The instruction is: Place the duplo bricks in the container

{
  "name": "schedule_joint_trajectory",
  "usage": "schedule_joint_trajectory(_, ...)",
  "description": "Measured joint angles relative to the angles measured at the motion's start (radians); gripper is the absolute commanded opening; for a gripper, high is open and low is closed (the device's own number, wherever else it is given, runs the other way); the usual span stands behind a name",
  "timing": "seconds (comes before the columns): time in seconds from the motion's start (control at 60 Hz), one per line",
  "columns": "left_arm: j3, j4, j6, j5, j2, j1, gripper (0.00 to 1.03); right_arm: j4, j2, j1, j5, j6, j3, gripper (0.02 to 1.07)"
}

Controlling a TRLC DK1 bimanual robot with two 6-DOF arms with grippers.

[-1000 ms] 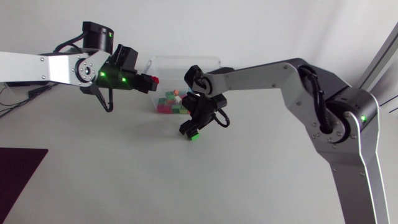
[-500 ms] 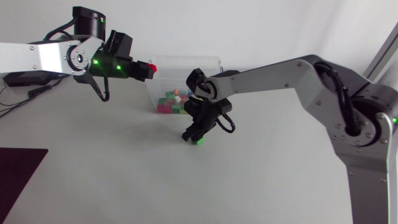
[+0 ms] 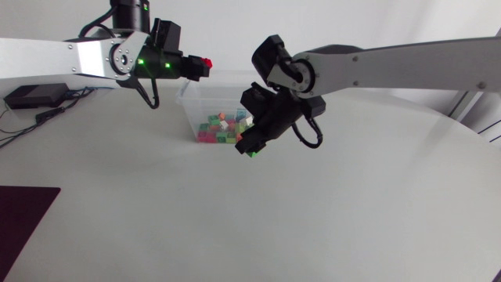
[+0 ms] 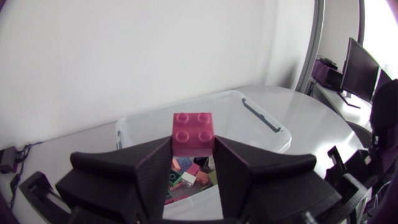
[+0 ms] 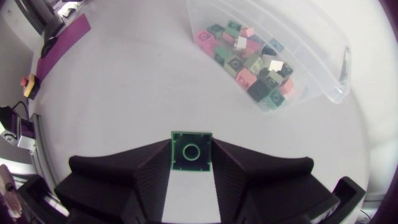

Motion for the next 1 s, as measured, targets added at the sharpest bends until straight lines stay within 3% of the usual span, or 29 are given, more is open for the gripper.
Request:
schedule_joint_trajectory(0.133, 0.060, 0.000, -0.012, -0.024, 0.061, -0.018, 0.26, 0.006, -0.031, 0.000, -0.003, 0.000, -0.003, 0.25)
schedule_joint_trajectory(0.25, 0.112, 0.000, -0.013, -0.051, 0.108, -0.027, 0.42, 0.006, -0.053, -0.011, -0.008, 0.000, -0.008, 0.25)
schedule_joint_trajectory(0.367, 0.187, -0.019, -0.013, -0.079, 0.172, -0.031, 0.70, 0.008, -0.073, -0.026, -0.022, 0.001, -0.008, 0.25)
schedule_joint_trajectory(0.4, 0.224, -0.050, -0.013, -0.092, 0.200, -0.031, 0.85, 0.008, -0.078, -0.031, -0.023, 0.004, -0.007, 0.25)
schedule_joint_trajectory(0.467, 0.299, -0.122, -0.013, -0.101, 0.257, -0.032, 0.99, 0.008, -0.084, -0.041, -0.026, 0.008, -0.006, 0.25)
schedule_joint_trajectory(0.667, 0.329, -0.254, 0.018, -0.106, 0.288, -0.038, 0.99, 0.055, -0.084, -0.077, -0.026, 0.031, 0.058, 0.25)
schedule_joint_trajectory(1.0, 0.045, -0.267, 0.065, -0.106, -0.026, -0.026, 0.99, 0.180, -0.006, -0.084, -0.025, 0.088, 0.223, 0.25)
